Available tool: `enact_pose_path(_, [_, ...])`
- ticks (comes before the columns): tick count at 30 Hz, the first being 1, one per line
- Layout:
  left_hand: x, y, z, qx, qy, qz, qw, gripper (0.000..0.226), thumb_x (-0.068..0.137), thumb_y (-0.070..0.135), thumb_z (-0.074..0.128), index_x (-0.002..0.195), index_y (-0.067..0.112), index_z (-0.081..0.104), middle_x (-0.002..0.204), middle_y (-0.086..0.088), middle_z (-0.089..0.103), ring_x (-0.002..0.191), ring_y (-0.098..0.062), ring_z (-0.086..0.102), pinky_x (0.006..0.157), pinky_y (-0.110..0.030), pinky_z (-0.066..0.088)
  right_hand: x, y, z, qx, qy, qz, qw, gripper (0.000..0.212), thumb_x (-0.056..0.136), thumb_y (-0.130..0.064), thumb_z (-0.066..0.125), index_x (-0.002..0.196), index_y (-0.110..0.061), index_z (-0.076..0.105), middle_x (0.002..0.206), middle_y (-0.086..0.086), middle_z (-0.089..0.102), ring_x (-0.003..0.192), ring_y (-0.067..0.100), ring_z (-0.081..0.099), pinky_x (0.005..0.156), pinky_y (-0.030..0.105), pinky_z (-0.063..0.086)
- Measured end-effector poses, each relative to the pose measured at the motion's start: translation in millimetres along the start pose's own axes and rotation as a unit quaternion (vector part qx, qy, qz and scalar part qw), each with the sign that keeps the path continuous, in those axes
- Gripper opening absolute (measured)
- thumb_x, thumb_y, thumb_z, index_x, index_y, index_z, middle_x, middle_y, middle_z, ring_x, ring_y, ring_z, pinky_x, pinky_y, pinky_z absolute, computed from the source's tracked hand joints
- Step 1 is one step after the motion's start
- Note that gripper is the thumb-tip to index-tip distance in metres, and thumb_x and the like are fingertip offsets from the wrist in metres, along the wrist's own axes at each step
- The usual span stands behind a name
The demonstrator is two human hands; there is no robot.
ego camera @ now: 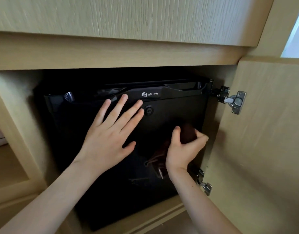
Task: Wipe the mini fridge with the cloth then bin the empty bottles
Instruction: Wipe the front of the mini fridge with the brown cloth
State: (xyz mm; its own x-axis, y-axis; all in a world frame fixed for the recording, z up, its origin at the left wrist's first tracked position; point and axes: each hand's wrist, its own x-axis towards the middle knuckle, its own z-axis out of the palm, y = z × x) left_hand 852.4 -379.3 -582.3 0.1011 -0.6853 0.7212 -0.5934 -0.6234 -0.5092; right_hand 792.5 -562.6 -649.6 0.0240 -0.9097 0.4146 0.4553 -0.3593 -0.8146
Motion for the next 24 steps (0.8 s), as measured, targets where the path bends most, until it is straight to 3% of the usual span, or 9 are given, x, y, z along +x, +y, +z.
enact_pose_path(4, [1,2,11,0.015,0.017,0.001,1.0,0.086,0.084,0.05,0.057,0.157,0.016,0.027,0.166,0.004,0.02,0.155,-0.027,0.008,0.124,-0.051,0.0,11,-6,0,0.001,-0.053,-0.095,0.994,0.044,0.079,-0.022,0.078,0.109,-0.011,0.047,0.106,0.005,0.049,0.089,-0.001,0.055,0.069,0.007,0.046])
enact_pose_path(6, [-1,1,16,0.019,0.027,0.009,0.999,0.085,0.087,0.052,0.055,0.158,0.016,0.025,0.166,0.005,0.021,0.155,-0.027,0.01,0.124,-0.051,0.001,5,19,-15,-0.002,-0.013,-0.032,0.999,0.043,0.081,-0.022,0.077,0.109,-0.015,0.046,0.105,0.002,0.05,0.087,-0.003,0.056,0.07,0.011,0.05])
enact_pose_path(9, [-3,0,22,0.026,0.038,0.012,0.999,0.083,0.089,0.053,0.052,0.158,0.015,0.025,0.166,0.004,0.021,0.155,-0.027,0.012,0.125,-0.046,0.002,-15,53,-42,-0.009,0.041,0.16,0.986,0.042,0.086,-0.027,0.074,0.113,-0.021,0.043,0.115,0.004,0.051,0.099,0.005,0.059,0.072,0.021,0.056])
enact_pose_path(11, [-3,1,23,0.023,0.043,0.012,0.999,0.081,0.091,0.052,0.051,0.157,0.013,0.026,0.166,0.002,0.022,0.154,-0.026,0.013,0.126,-0.042,0.003,-17,57,-46,-0.023,0.053,0.189,0.98,0.041,0.087,-0.026,0.074,0.114,-0.021,0.043,0.12,0.007,0.051,0.103,0.014,0.059,0.078,0.024,0.056])
enact_pose_path(14, [-2,2,20,0.013,0.049,0.026,0.998,0.076,0.093,0.047,0.052,0.155,0.01,0.031,0.165,0.0,0.025,0.154,-0.023,0.017,0.126,-0.041,0.007,1,27,-23,0.005,0.059,0.107,0.993,0.039,0.084,-0.021,0.077,0.109,-0.017,0.047,0.111,0.005,0.054,0.095,0.008,0.059,0.081,0.026,0.056])
enact_pose_path(17, [0,0,21,-0.004,0.055,0.051,0.997,0.069,0.096,0.043,0.052,0.153,0.009,0.036,0.163,-0.001,0.028,0.152,-0.022,0.021,0.126,-0.038,0.011,10,-5,2,0.024,-0.015,-0.045,0.999,0.041,0.079,-0.022,0.079,0.108,-0.015,0.05,0.103,0.001,0.054,0.091,0.003,0.059,0.074,0.011,0.048])
enact_pose_path(19, [1,-1,22,-0.01,0.058,0.048,0.997,0.067,0.097,0.042,0.051,0.153,0.009,0.036,0.163,0.0,0.027,0.153,-0.021,0.021,0.126,-0.037,0.011,3,0,4,0.011,-0.052,-0.105,0.993,0.045,0.078,-0.023,0.079,0.111,-0.014,0.049,0.106,0.001,0.052,0.096,0.007,0.059,0.074,0.01,0.047])
enact_pose_path(21, [1,0,24,-0.019,0.055,0.045,0.997,0.066,0.097,0.042,0.05,0.153,0.009,0.035,0.163,0.0,0.027,0.153,-0.021,0.02,0.126,-0.037,0.013,-8,23,-7,0.003,-0.032,-0.067,0.997,0.046,0.079,-0.022,0.079,0.112,-0.014,0.047,0.107,0.002,0.052,0.095,0.004,0.059,0.069,0.01,0.05])
enact_pose_path(24, [-2,0,26,-0.026,0.047,0.044,0.998,0.068,0.098,0.043,0.05,0.154,0.009,0.033,0.163,-0.001,0.027,0.153,-0.021,0.019,0.126,-0.039,0.014,-17,59,-33,-0.024,0.061,0.111,0.992,0.042,0.085,-0.023,0.076,0.111,-0.016,0.045,0.111,0.006,0.053,0.094,0.003,0.06,0.07,0.012,0.055])
